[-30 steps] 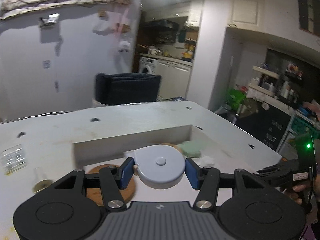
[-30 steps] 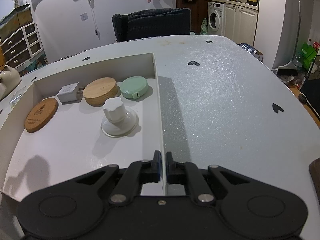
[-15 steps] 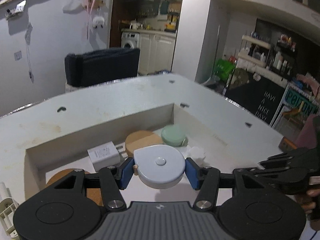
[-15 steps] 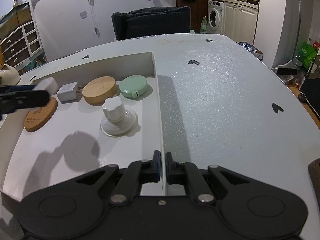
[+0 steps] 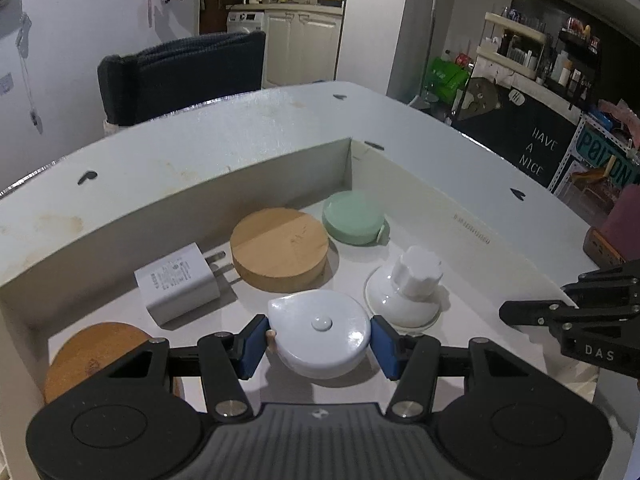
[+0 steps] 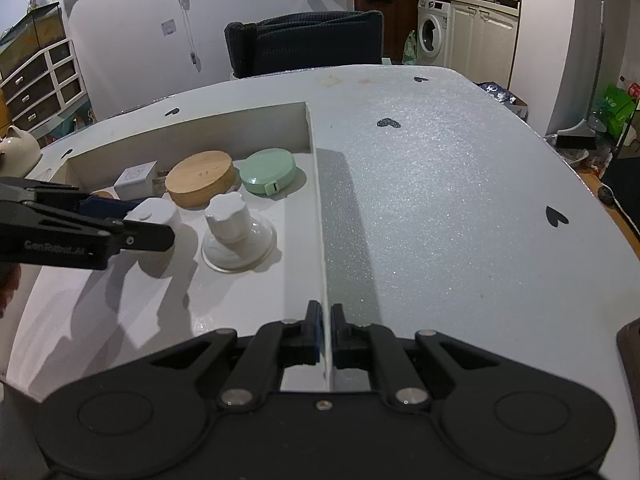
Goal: Organize rigid objects
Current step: 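Carry the white tape measure into the tray and open the left gripper, then move the left tool back to the beige battery box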
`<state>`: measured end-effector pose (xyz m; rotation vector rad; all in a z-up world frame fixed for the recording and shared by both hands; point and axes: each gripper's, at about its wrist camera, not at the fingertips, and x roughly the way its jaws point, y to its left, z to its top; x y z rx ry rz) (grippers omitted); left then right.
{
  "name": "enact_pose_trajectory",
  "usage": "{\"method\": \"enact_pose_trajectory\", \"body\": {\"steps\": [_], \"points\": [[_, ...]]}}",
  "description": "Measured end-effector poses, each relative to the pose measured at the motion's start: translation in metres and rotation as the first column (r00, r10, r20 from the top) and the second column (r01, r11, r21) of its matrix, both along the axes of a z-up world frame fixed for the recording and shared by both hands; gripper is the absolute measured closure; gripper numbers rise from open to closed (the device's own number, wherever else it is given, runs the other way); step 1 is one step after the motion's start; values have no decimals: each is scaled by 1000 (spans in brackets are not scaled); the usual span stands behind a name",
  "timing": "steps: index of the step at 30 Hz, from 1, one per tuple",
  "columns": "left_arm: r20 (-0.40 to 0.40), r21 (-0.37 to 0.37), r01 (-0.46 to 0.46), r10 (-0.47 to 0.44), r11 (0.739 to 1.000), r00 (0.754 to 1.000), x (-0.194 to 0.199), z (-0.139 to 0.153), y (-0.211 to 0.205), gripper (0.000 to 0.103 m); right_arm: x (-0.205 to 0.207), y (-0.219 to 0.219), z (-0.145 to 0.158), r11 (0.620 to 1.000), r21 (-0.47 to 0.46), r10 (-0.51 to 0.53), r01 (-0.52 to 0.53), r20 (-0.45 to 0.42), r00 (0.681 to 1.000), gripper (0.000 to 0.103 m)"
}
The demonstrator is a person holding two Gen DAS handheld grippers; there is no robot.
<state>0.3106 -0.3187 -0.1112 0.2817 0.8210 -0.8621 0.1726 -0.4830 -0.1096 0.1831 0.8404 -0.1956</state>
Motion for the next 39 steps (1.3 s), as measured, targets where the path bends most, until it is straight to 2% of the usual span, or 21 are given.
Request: {"method": "enact_pose_trajectory", "body": {"steps": [8,10,17,22,31,39], "points": [[-12,-3,-4,4,1000,1000,5,-2,-4,44,3,0,1,1000,-1,3,-3,-13,1000,97],[-21,-7,0,0,1000,1000,5,-2,-3,34,3,0,2,1000,-2,3,-3,-15,1000,97],[-13,-11,-2,2,1000,1000,-1,5,4,21,4,0,2,1000,0,2,-2,-17,1000,97],[3,-37,4,-4,999,1000,-11,17,12,4,4,0,2,1000,-1,3,-3,-18,1000,97],[35,-97,-1,5,995,999,-36,44,37,0,4,0,2,1000,-1,3,-3,-17,1000,97],[92,-122,-49,61,991,994,-59,68,77,0,3,1,1,1000,-11,8,-8,-20,1000,97]]}}
